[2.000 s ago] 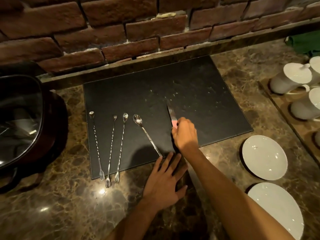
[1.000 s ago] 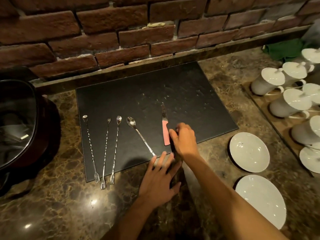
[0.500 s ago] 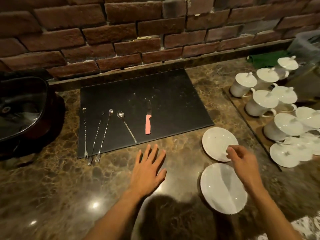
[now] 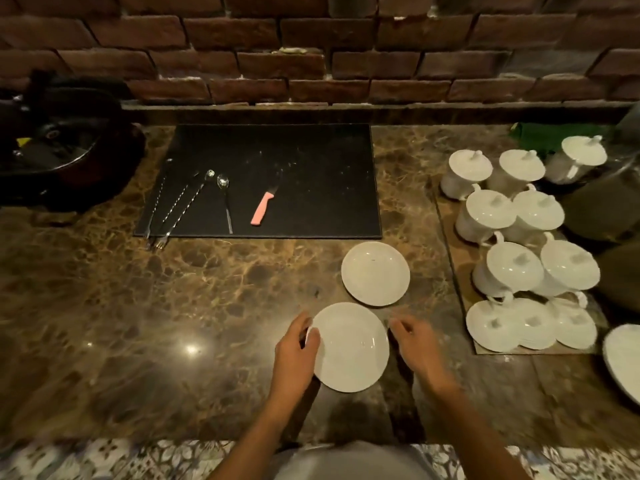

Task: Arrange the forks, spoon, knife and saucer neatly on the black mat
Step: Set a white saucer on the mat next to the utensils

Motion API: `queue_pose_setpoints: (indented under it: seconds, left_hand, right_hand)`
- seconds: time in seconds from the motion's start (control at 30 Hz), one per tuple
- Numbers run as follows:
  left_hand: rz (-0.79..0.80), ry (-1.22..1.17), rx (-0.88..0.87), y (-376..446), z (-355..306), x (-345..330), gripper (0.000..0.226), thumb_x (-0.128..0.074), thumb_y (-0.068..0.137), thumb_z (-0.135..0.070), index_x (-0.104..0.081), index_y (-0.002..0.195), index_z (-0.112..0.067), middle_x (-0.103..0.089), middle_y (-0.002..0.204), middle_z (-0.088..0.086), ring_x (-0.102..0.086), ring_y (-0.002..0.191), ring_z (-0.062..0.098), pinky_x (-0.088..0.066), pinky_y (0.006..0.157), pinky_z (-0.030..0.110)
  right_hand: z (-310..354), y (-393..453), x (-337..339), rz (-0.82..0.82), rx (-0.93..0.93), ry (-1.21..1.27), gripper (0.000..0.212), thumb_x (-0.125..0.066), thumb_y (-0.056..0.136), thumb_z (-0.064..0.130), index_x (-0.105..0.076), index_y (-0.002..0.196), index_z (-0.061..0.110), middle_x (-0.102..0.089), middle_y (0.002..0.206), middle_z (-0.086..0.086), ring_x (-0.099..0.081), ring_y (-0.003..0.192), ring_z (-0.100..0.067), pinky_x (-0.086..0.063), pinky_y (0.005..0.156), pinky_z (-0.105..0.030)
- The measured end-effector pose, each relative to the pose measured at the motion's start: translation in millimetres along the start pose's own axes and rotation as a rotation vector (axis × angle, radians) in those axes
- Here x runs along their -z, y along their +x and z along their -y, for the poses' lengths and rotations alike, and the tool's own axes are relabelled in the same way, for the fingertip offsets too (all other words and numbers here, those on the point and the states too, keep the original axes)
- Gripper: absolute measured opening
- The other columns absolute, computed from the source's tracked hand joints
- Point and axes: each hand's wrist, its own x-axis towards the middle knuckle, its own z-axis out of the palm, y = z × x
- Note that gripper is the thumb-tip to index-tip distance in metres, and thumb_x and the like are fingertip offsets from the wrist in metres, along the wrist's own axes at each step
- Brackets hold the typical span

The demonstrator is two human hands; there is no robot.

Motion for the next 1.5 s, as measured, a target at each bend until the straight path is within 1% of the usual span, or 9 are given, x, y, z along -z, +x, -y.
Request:
queue_pose_setpoints:
  seconds: [0.13, 0.23, 0.4, 0.57, 0.77, 0.87, 1.0, 1.23, 1.5]
  left_hand:
    - [-0.141, -0.004, 0.041, -7.5, -2.6, -5.2, 0.029, -0.053, 0.1, -0.001, -0.071, 0.11, -0.02, -0.073, 0.106, 0.003, -0.066, 0.101, 0.023, -0.053, 0.085, 0.03]
    - [-0.125, 0.029, 0.033, -10.5, 1.1, -7.8, 0.032, -0.051, 0.097, 0.006, -0.076, 0.11, -0.009, -0.076, 0.104, 0.006, -0.07, 0.094, 0.022, -0.053, 0.076, 0.016]
    - [-0.17, 0.0, 0.059, -6.4, 3.1, -9.6, 0.032, -0.051, 0.095, 0.011, -0.076, 0.106, -0.005, -0.076, 0.101, 0.007, -0.07, 0.096, 0.028, -0.058, 0.084, 0.04]
    - [-0.216, -0.029, 0.008, -5.7, -14.8, -17.9, 0.042, -0.052, 0.094, 0.011, -0.072, 0.087, -0.026, -0.074, 0.086, -0.01, -0.069, 0.08, 0.01, -0.05, 0.063, 0.009]
    - [-0.183, -0.002, -0.052, 33.4, -57.6, -30.7, 0.031, -0.053, 0.095, 0.006, -0.076, 0.097, -0.016, -0.072, 0.083, -0.012, -0.067, 0.073, -0.002, -0.047, 0.06, 0.007]
    - [-0.155, 0.0, -0.061, 56.5, -76.2, -42.0, 0.027, -0.055, 0.097, 0.002, -0.076, 0.1, -0.016, -0.073, 0.089, -0.01, -0.069, 0.082, 0.006, -0.049, 0.062, 0.009]
    - [-0.13, 0.045, -0.046, 84.0, -90.3, -56.3, 0.023, -0.056, 0.099, -0.002, -0.075, 0.1, -0.015, -0.074, 0.095, -0.001, -0.07, 0.09, 0.015, -0.057, 0.074, 0.024]
    - [-0.116, 0.13, -0.08, 96.4, -93.8, -69.1, 0.028, -0.061, 0.098, -0.004, -0.07, 0.081, -0.025, -0.067, 0.075, -0.013, -0.064, 0.071, 0.01, -0.05, 0.058, 0.007]
    - [-0.122, 0.146, -0.096, 93.4, -91.0, -69.0, 0.026, -0.054, 0.099, 0.003, -0.075, 0.112, -0.007, -0.068, 0.096, -0.006, -0.063, 0.082, 0.003, -0.045, 0.061, 0.002]
  right_hand:
    - [-8.9, -3.5, -9.9, 0.085, 0.016, -0.026, 0.024, -0.053, 0.087, 0.002, -0.068, 0.071, 0.011, -0.064, 0.066, 0.001, -0.057, 0.062, -0.013, -0.047, 0.06, -0.026]
    - [-11.0, -4.6, -14.4, 0.055, 0.054, -0.066, 0.028, -0.054, 0.083, -0.002, -0.071, 0.075, 0.018, -0.066, 0.068, 0.009, -0.058, 0.064, -0.004, -0.041, 0.057, -0.018]
    - [-14.8, 0.0, -15.2, 0.054, -0.015, -0.021, 0.024, -0.055, 0.085, -0.002, -0.071, 0.073, 0.01, -0.067, 0.069, -0.004, -0.059, 0.065, -0.017, -0.049, 0.061, -0.028]
    - [-10.8, 10.5, -8.6, 0.013, -0.041, 0.037, 0.022, -0.055, 0.083, 0.0, -0.069, 0.071, 0.01, -0.069, 0.069, -0.007, -0.057, 0.062, -0.016, -0.043, 0.055, -0.025]
    - [15.5, 49.1, 17.4, -0.05, 0.003, 0.093, 0.02, -0.056, 0.086, 0.002, -0.072, 0.079, 0.01, -0.07, 0.075, -0.008, -0.064, 0.072, -0.026, -0.055, 0.069, -0.039]
    - [24.8, 73.0, 27.1, -0.12, 0.022, 0.094, 0.018, -0.059, 0.088, 0.005, -0.076, 0.092, 0.009, -0.071, 0.082, -0.006, -0.065, 0.078, -0.023, -0.056, 0.077, -0.037]
    - [34.2, 97.8, 35.5, -0.145, 0.054, 0.076, 0.02, -0.059, 0.086, 0.003, -0.076, 0.079, 0.01, -0.069, 0.071, -0.008, -0.059, 0.064, -0.016, -0.05, 0.062, -0.026]
    - [31.2, 116.5, 37.2, -0.164, 0.053, 0.03, 0.023, -0.058, 0.082, -0.001, -0.071, 0.065, 0.007, -0.062, 0.059, -0.005, -0.048, 0.055, -0.015, -0.04, 0.054, -0.026]
    - [23.5, 116.0, 34.5, -0.134, -0.001, 0.101, 0.023, -0.056, 0.087, 0.002, -0.076, 0.08, 0.007, -0.072, 0.075, -0.011, -0.062, 0.071, -0.027, -0.051, 0.065, -0.033]
